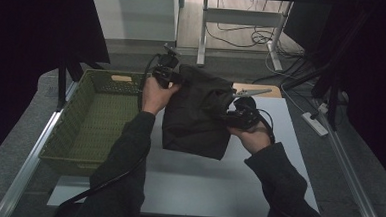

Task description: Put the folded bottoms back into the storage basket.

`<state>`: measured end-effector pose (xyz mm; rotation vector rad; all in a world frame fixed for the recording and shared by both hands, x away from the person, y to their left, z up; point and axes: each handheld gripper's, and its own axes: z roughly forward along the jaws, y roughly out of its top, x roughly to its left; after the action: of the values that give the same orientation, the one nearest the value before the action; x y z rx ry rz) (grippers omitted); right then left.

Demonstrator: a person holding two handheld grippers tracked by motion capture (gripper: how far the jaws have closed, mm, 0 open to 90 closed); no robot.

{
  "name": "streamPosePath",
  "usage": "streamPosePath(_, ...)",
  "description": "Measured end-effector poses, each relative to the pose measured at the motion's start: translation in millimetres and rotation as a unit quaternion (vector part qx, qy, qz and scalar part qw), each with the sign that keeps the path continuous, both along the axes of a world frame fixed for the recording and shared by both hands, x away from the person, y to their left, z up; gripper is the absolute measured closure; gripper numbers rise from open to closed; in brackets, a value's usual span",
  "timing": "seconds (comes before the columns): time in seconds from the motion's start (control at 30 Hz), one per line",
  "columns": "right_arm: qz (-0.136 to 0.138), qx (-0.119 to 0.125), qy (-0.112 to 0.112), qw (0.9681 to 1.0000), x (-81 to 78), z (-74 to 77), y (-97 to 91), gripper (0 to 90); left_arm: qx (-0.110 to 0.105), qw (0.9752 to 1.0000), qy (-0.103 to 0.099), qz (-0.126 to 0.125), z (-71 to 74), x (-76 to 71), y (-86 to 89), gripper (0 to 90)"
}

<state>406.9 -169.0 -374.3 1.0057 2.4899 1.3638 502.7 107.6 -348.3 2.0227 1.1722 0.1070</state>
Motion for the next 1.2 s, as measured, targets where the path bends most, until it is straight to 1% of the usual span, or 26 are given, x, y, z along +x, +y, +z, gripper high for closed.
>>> streamPosePath(0.2,0.013,0.004,-0.006,0.9999,1.8,10.2,15.9,76.9,0.003,1.0,-0.004,0.002,9.9,-2.6,16.7,72.4)
streamPosePath(0.23,0.015,0.005,-0.007,0.9999,2.0,11.6,18.0,76.9,0.003,1.0,-0.004,0.002,9.9,-2.6,16.7,72.4)
streamPosePath(0.27,0.017,0.006,-0.008,0.9998,2.4,13.4,20.8,76.9,0.0,1.0,-0.003,0.003,12.1,-3.0,22.4,72.4)
streamPosePath(0.3,0.017,0.006,-0.008,0.9998,2.4,13.4,20.8,76.9,0.0,1.0,-0.003,0.003,12.1,-3.0,22.4,72.4)
streamPosePath(0.33,0.022,0.007,-0.011,0.9997,2.7,17.2,27.5,76.9,0.0,1.0,-0.002,0.004,13.5,-3.1,26.0,72.4)
streamPosePath(0.37,0.022,0.007,-0.011,0.9997,2.7,17.2,27.5,76.9,0.0,1.0,-0.002,0.005,14.5,-3.2,28.2,72.4)
streamPosePath(0.4,0.027,0.009,-0.011,0.9995,3.5,20.1,32.9,76.9,-0.001,1.0,-0.003,0.006,17.0,-4.0,34.1,72.4)
streamPosePath(0.43,0.027,0.009,-0.011,0.9995,3.5,20.1,32.9,76.9,-0.001,1.0,-0.003,0.006,17.0,-4.0,34.1,72.4)
streamPosePath(0.47,0.031,0.012,-0.011,0.9994,4.3,22.6,38.1,76.9,-0.002,1.0,-0.002,0.008,19.8,-4.9,40.9,72.4)
streamPosePath(0.5,0.031,0.012,-0.011,0.9994,4.3,22.6,38.1,76.9,-0.002,1.0,-0.002,0.008,19.8,-4.9,40.9,72.4)
streamPosePath(0.53,0.034,0.016,-0.011,0.9992,5.3,25.0,43.2,76.9,-0.006,0.9999,-0.003,0.01,22.9,-5.9,48.0,72.4)
streamPosePath(0.67,0.043,0.022,-0.013,0.9987,6.4,31.2,54.2,76.9,-0.01,0.9998,-0.004,0.015,30.5,-8.8,62.9,72.4)
streamPosePath(0.7,0.043,0.022,-0.013,0.9987,6.4,31.2,54.2,76.9,-0.01,0.9998,-0.004,0.015,30.5,-8.8,62.9,72.4)
streamPosePath(0.73,0.048,0.024,-0.015,0.9984,6.5,35.2,61.6,76.9,-0.01,0.9998,-0.005,0.017,34.0,-10.4,70.5,72.5)
streamPosePath(0.8,0.053,0.024,-0.018,0.9982,6.5,38.1,67.6,76.9,-0.011,0.9997,-0.004,0.019,37.2,-12.3,78.7,72.5)
streamPosePath(0.83,0.053,0.024,-0.018,0.9982,6.5,38.1,67.6,76.9,-0.011,0.9997,-0.004,0.019,37.2,-12.3,78.7,72.4)
streamPosePath(0.87,0.058,0.025,-0.019,0.9978,6.1,41.3,75.4,76.9,-0.014,0.9996,-0.005,0.023,39.8,-14.8,86.9,72.5)
streamPosePath(0.9,0.058,0.025,-0.019,0.9978,6.1,41.3,75.4,76.9,-0.014,0.9996,-0.005,0.023,39.8,-14.8,86.9,72.4)
streamPosePath(0.93,0.06,0.026,-0.019,0.9977,5.9,42.3,78.2,76.9,-0.014,0.9996,-0.004,0.025,41.2,-16.4,92.1,72.4)
streamPosePath(1.0,0.069,0.027,-0.021,0.997,5.5,45.2,90.3,76.9,-0.016,0.9994,-0.003,0.03,43.6,-19.9,104.1,72.5)
streamPosePath(1.03,0.069,0.027,-0.021,0.997,5.5,45.2,90.3,76.9,-0.016,0.9994,-0.003,0.03,43.6,-19.9,104.1,72.5)
streamPosePath(1.07,0.075,0.028,-0.022,0.9965,4.9,46.4,98.1,76.9,-0.017,0.9994,-0.002,0.032,44.1,-21.5,109.7,72.5)
streamPosePath(1.1,0.075,0.028,-0.022,0.9965,4.9,46.4,98.1,76.9,-0.017,0.9993,-0.002,0.033,44.2,-22.4,112.9,72.5)
streamPosePath(1.13,0.08,0.028,-0.022,0.9962,4.5,47.0,106.4,76.8,-0.018,0.9992,-0.001,0.036,44.2,-24.6,121.9,72.4)
streamPosePath(1.17,0.08,0.028,-0.022,0.9962,4.5,47.0,106.4,76.8,-0.018,0.9992,-0.001,0.036,44.2,-24.6,121.9,72.5)
streamPosePath(1.2,0.084,0.028,-0.021,0.9958,4.2,47.3,114.8,76.8,-0.019,0.999,0.0,0.04,43.7,-26.9,130.7,72.4)
